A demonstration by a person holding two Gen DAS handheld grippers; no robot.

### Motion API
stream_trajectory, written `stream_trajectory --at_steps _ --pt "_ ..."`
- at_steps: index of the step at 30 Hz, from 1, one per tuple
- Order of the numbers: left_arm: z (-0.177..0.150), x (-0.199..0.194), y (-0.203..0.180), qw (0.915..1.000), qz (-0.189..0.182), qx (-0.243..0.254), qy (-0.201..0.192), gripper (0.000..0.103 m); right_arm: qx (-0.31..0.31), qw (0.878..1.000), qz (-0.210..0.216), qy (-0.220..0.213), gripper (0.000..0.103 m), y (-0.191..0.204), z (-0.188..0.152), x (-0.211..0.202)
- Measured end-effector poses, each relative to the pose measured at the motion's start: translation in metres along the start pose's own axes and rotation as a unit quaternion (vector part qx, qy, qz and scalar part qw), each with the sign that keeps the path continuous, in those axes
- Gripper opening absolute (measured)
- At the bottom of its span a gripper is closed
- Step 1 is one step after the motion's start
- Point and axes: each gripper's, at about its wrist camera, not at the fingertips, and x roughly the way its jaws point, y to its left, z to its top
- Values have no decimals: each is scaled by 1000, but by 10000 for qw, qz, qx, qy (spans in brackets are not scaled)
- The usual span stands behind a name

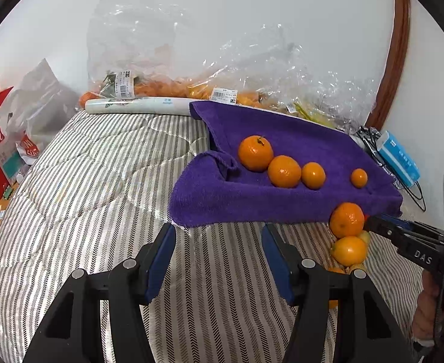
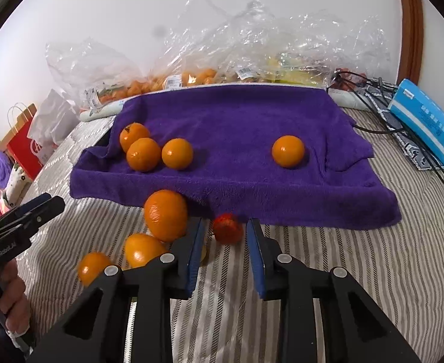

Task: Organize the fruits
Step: 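Grasp the red fruit beside the towel with the right tool while the left tool approaches loose mandarins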

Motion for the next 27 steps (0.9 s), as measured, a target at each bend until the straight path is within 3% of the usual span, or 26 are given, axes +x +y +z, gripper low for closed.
stream_trajectory --at_steps 8,20,27 --pt "-1 5 -1 9999 -23 27 109 57 -81 9997 -9 244 28 -4 0 17" --pt "-1 7 0 9999 -98 -7 142 57 24 9998 54 169 25 -9 -2 10" --pt "-4 -2 -14 9969 -747 232 50 57 108 9999 1 5 25 -18 -5 -14"
